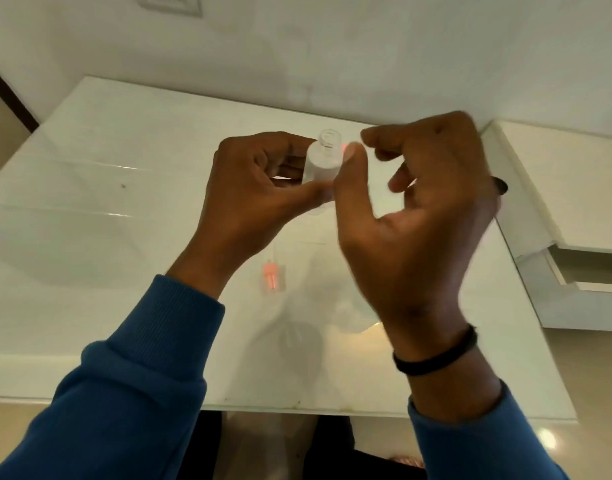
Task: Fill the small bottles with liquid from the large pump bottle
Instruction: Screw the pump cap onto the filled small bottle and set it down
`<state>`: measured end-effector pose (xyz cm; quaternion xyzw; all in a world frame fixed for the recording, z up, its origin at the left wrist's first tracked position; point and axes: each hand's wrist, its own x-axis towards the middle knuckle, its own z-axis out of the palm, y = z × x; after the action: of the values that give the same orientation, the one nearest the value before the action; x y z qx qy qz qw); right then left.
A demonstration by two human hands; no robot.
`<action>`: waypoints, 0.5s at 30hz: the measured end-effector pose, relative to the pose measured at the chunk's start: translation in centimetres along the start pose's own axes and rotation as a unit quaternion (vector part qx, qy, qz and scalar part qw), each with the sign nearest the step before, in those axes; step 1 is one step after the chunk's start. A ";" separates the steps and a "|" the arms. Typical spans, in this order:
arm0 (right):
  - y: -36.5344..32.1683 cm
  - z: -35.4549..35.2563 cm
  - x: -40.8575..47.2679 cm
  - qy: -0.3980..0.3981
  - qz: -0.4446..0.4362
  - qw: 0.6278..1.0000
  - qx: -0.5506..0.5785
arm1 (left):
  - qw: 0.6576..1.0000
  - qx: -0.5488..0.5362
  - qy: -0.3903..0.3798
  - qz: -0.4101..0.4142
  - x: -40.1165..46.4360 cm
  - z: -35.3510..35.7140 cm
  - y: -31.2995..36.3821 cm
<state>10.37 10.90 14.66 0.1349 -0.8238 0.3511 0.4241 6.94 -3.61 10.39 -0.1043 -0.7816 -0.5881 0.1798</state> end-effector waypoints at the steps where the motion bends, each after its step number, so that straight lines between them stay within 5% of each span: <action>1: 0.0 0.6 -0.8 -0.009 -0.006 1.000 0.017 | 1.000 0.002 0.004 -0.001 0.1 -0.4 -0.2; 6: 2.4 4.3 -5.9 -0.205 0.037 0.978 0.004 | 0.997 0.037 0.051 -0.041 0.5 -2.2 -2.1; 10: 4.3 6.5 -8.6 -0.415 0.007 0.909 -0.038 | 0.994 0.041 0.063 -0.079 0.6 -3.0 -3.8; 15: 5.2 8.1 -10.5 -0.538 -0.019 0.841 -0.063 | 0.991 0.015 0.053 -0.119 0.4 -3.1 -5.4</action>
<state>9.09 8.17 0.77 0.2912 -0.9400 0.1627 -0.0714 5.05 -8.20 6.53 0.0235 -0.7863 -0.5985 0.1517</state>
